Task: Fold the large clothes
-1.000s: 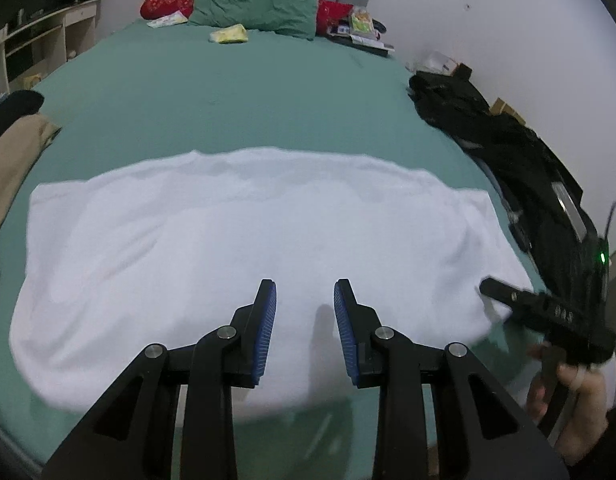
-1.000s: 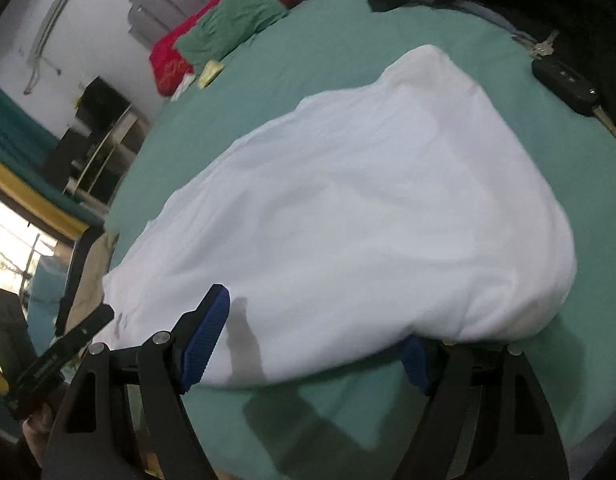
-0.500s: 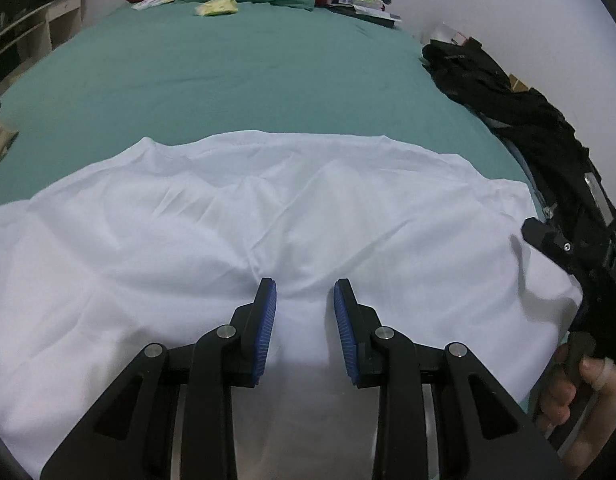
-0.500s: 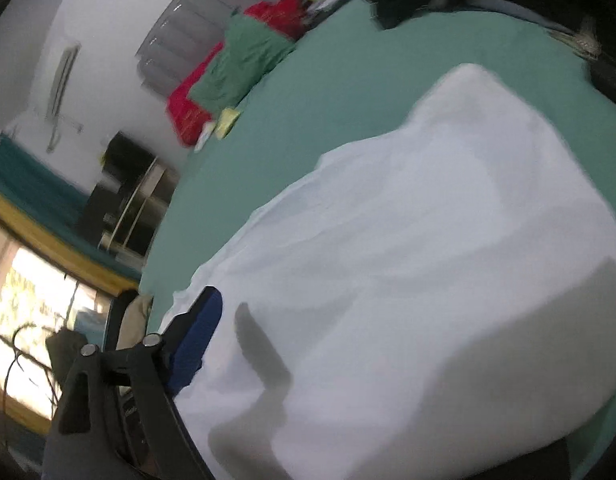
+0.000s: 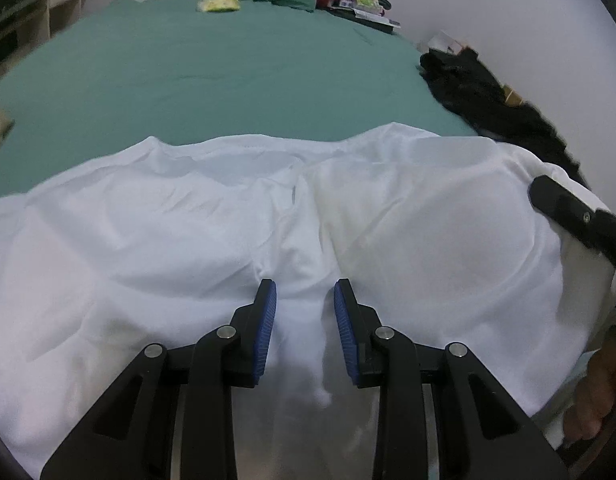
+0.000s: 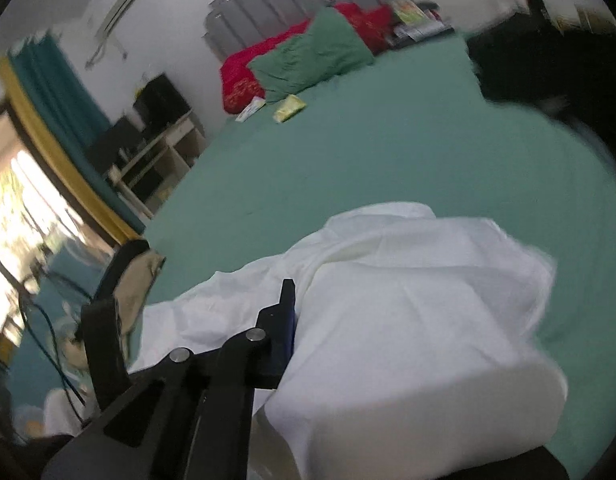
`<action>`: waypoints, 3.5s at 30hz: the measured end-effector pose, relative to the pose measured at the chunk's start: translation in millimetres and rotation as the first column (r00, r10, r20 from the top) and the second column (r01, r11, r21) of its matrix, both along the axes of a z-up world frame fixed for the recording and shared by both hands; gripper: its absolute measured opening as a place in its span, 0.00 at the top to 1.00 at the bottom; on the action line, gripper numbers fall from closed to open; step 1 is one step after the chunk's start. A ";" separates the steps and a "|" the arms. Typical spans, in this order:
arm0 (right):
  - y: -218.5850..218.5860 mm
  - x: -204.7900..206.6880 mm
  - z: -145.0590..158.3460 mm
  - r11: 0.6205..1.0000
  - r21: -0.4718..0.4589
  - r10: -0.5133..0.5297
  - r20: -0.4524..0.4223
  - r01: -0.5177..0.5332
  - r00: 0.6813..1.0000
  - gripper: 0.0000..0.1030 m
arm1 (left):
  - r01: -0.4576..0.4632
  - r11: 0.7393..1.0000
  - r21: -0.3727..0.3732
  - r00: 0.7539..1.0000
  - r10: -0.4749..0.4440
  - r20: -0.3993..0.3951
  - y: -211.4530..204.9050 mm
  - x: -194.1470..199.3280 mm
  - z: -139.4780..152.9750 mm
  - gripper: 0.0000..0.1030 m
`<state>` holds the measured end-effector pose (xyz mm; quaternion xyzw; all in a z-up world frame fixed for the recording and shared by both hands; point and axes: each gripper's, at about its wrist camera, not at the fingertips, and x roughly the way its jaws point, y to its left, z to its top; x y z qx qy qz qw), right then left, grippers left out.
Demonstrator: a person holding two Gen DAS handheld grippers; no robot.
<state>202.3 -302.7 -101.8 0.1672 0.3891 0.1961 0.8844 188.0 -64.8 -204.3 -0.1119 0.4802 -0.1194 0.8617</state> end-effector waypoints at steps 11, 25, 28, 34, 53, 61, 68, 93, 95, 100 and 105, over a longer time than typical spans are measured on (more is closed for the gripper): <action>118.1 -4.8 35.8 0.918 -0.380 0.140 0.041 -0.114 0.989 0.89 | -0.079 0.997 0.016 0.993 0.078 0.090 132.5 -43.4 65.3 0.69; 293.7 -28.0 -33.7 0.711 -0.484 0.482 -0.193 -0.510 0.855 0.41 | -0.246 0.968 0.043 0.969 0.244 0.043 285.2 -95.0 45.5 0.69; 320.6 -53.9 -33.6 0.597 -0.512 0.622 -0.192 -0.618 0.759 0.08 | -0.299 0.954 -0.021 0.954 0.299 0.034 300.8 -93.1 48.7 0.68; 340.3 -106.0 -35.5 0.398 -0.521 0.805 -0.196 -0.755 0.560 0.07 | -0.371 0.925 -0.083 0.926 0.376 0.044 318.0 -90.9 52.8 0.68; 111.5 -38.0 -10.2 0.881 -0.304 0.354 -0.081 -0.362 0.932 0.07 | -0.072 0.997 0.037 0.994 0.075 -0.076 201.8 -26.6 14.1 0.50; 82.2 -15.4 -43.7 0.923 -0.249 0.264 -0.142 -0.292 0.954 0.07 | -0.359 0.930 0.080 0.933 0.358 0.026 252.4 13.6 31.8 0.50; 74.5 -9.5 -45.9 0.945 -0.193 0.238 -0.145 -0.263 0.960 0.07 | -0.278 0.955 -0.099 0.933 0.293 0.209 253.5 -16.5 76.5 0.50; 72.8 -5.0 -59.5 0.954 -0.170 0.224 -0.150 -0.248 0.963 0.07 | -0.213 0.975 -0.067 0.964 0.221 0.150 242.3 -1.7 44.8 0.40; 72.0 -4.4 -60.9 0.955 -0.161 0.225 -0.155 -0.249 0.962 0.07 | -0.160 0.986 -0.038 0.979 0.164 0.123 225.5 0.5 37.4 0.40; 68.9 -7.8 -57.4 0.961 -0.142 0.218 -0.144 -0.238 0.965 0.07 | -0.252 0.968 0.002 0.962 0.250 0.107 239.0 -24.2 35.6 0.40; 69.1 -9.3 -55.5 0.960 -0.144 0.220 -0.142 -0.240 0.965 0.07 | -0.339 0.871 -0.356 0.917 0.391 0.082 280.3 -10.7 43.2 0.38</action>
